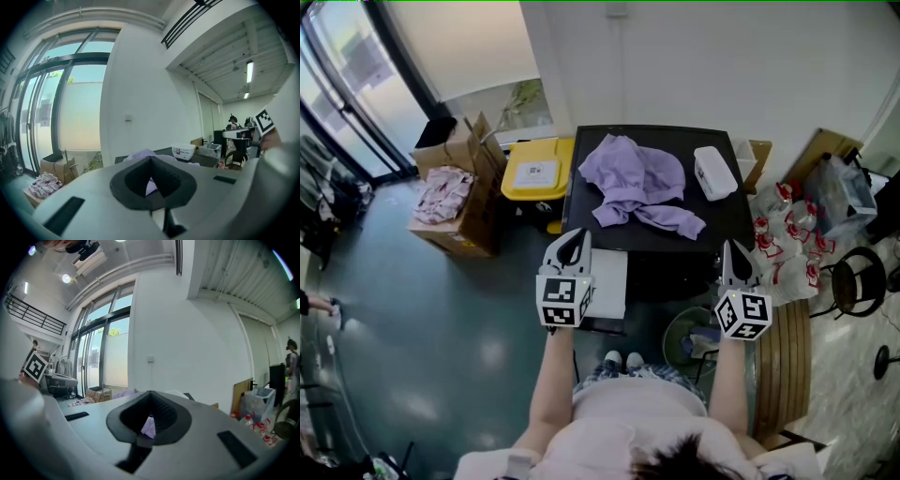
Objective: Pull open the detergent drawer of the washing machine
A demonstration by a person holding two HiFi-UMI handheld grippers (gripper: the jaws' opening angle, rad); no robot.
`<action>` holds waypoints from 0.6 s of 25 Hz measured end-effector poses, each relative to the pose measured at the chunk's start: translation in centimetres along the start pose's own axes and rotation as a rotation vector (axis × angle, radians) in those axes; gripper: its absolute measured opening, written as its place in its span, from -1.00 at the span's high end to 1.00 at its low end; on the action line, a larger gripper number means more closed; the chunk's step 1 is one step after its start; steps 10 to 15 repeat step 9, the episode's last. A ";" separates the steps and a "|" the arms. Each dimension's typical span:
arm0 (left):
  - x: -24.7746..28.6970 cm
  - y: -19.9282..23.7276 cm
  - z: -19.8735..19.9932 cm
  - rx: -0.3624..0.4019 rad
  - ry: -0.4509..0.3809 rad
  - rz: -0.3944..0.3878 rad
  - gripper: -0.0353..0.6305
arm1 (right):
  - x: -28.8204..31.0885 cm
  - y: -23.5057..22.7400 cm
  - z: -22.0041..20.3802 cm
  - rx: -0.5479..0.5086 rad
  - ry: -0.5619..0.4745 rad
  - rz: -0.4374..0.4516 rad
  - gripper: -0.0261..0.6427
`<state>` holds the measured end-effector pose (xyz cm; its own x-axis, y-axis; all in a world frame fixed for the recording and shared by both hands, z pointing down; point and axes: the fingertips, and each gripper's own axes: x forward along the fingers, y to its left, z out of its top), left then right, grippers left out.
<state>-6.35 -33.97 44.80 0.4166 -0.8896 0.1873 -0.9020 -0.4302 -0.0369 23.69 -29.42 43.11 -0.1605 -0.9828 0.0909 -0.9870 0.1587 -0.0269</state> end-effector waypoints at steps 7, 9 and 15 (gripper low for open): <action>-0.2 -0.5 -0.2 0.001 0.005 -0.014 0.82 | -0.3 0.2 -0.1 -0.004 0.004 0.003 0.88; -0.2 -0.7 -0.2 0.003 0.003 -0.016 0.82 | -0.4 0.2 -0.2 -0.005 0.006 0.004 0.88; -0.2 -0.7 -0.2 0.003 0.003 -0.016 0.82 | -0.4 0.2 -0.2 -0.005 0.006 0.004 0.88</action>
